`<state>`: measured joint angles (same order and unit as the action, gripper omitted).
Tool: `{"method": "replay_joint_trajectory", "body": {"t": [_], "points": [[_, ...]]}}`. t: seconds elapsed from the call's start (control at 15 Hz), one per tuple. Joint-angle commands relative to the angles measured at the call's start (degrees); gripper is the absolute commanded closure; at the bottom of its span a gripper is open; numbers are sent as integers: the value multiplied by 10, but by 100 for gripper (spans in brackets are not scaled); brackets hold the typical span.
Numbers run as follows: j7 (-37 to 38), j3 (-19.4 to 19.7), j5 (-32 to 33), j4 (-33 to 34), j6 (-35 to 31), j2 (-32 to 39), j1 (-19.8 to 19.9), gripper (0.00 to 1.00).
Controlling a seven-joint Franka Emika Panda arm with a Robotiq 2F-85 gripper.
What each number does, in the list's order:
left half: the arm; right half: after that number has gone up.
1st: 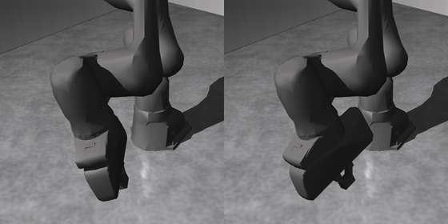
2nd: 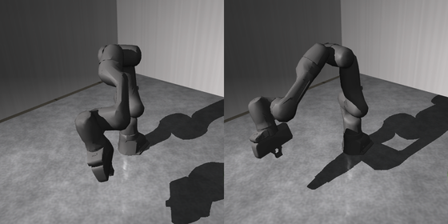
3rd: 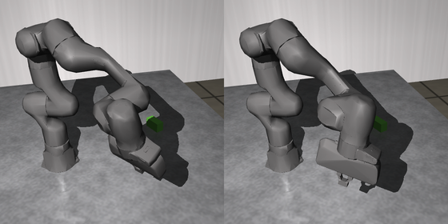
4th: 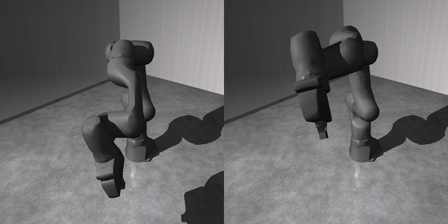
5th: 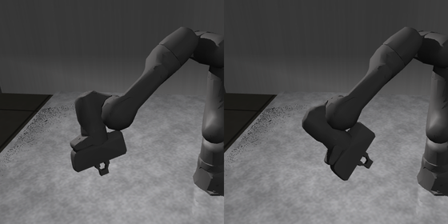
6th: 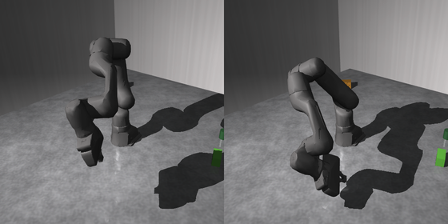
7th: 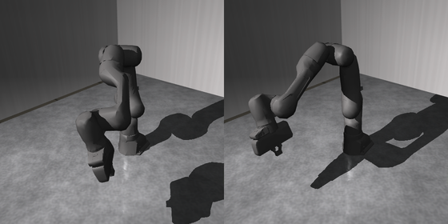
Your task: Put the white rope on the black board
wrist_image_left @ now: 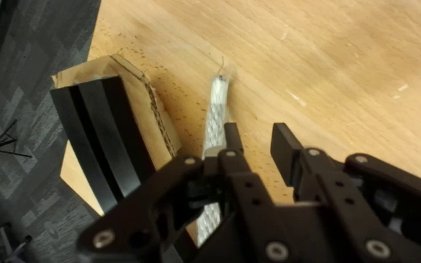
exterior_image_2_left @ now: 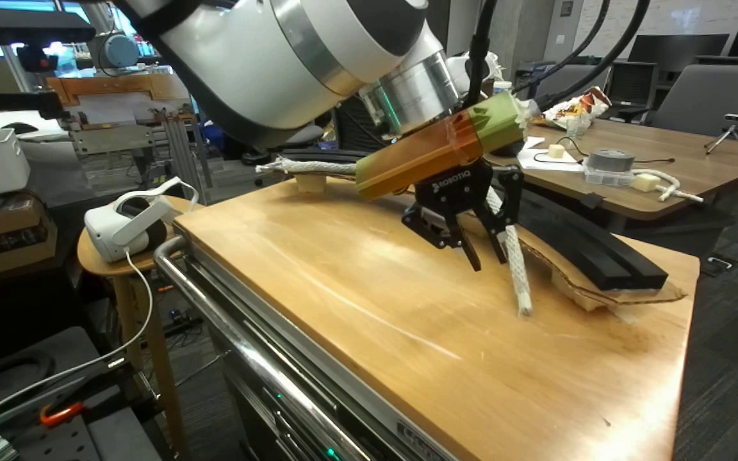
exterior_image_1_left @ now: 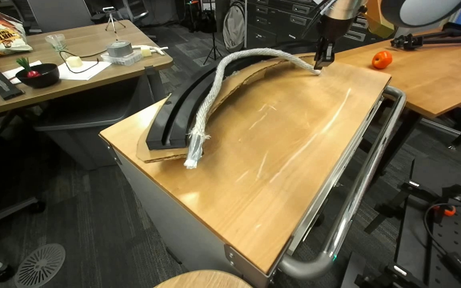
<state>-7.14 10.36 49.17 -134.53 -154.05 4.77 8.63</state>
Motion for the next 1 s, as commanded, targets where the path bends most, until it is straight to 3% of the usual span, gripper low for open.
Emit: {"method": "replay_joint_trajectory", "body": {"t": [0.0,0.07,0.2,0.6,0.93], "points": [[115,17,86,-5,-36,-5,1,71],[139,18,102,-3,-36,-4,1,56],[172,18,122,-1,-37,-1,0,49],[230,16,163,16,-36,11,0,3],[231,12,165,47,-30,43,-3,0]]}}
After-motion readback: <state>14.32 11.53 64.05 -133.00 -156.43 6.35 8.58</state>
